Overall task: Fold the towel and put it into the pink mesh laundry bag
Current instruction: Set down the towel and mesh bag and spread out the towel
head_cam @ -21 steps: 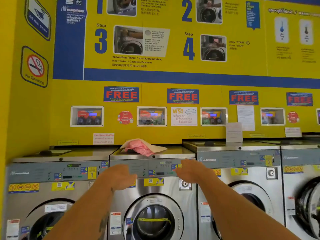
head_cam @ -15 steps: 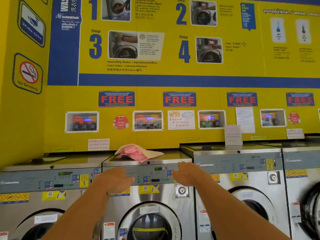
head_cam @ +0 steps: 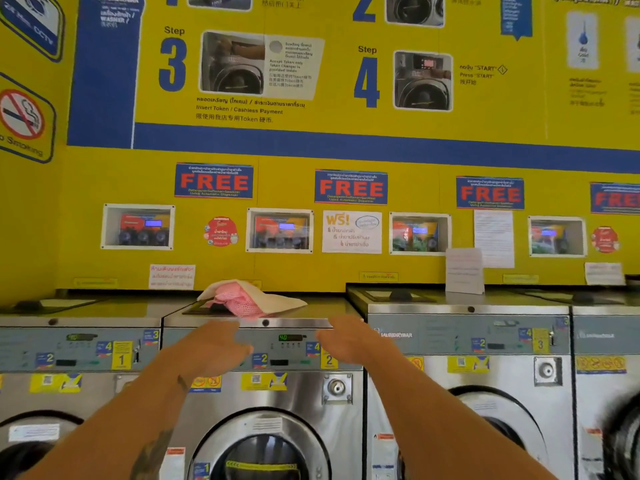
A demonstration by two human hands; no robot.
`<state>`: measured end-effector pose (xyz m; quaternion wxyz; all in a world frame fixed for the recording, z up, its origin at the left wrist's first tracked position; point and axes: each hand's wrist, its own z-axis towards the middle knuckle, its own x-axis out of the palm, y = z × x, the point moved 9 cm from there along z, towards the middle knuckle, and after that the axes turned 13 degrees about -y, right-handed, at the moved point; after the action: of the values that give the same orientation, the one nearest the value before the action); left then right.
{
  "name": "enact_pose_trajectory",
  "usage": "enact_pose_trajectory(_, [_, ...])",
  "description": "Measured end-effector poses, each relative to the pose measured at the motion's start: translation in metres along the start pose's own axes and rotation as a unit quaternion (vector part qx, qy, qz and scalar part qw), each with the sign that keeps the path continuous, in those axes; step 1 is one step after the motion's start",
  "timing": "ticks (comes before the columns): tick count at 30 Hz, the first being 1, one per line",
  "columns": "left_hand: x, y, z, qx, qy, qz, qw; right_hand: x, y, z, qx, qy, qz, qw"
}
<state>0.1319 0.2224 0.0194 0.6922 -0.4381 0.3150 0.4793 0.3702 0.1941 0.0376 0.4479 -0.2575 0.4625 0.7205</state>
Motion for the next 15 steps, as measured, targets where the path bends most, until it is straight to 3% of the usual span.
enact_pose_trajectory(7, [0.032, 0.035, 0.049, -0.005, -0.005, 0.001, 1.000, 0.055, 0.005, 0.059, -0.016, 0.001, 0.046, 0.999])
enact_pose_trajectory(10, [0.036, 0.051, 0.077, 0.007, -0.046, -0.021, 0.999, 0.092, 0.018, 0.090, -0.022, -0.007, 0.085, 0.996])
enact_pose_trajectory(15, [0.037, 0.088, 0.137, -0.021, -0.125, -0.195, 0.973, 0.144, 0.052, 0.152, -0.051, -0.040, 0.110, 0.992])
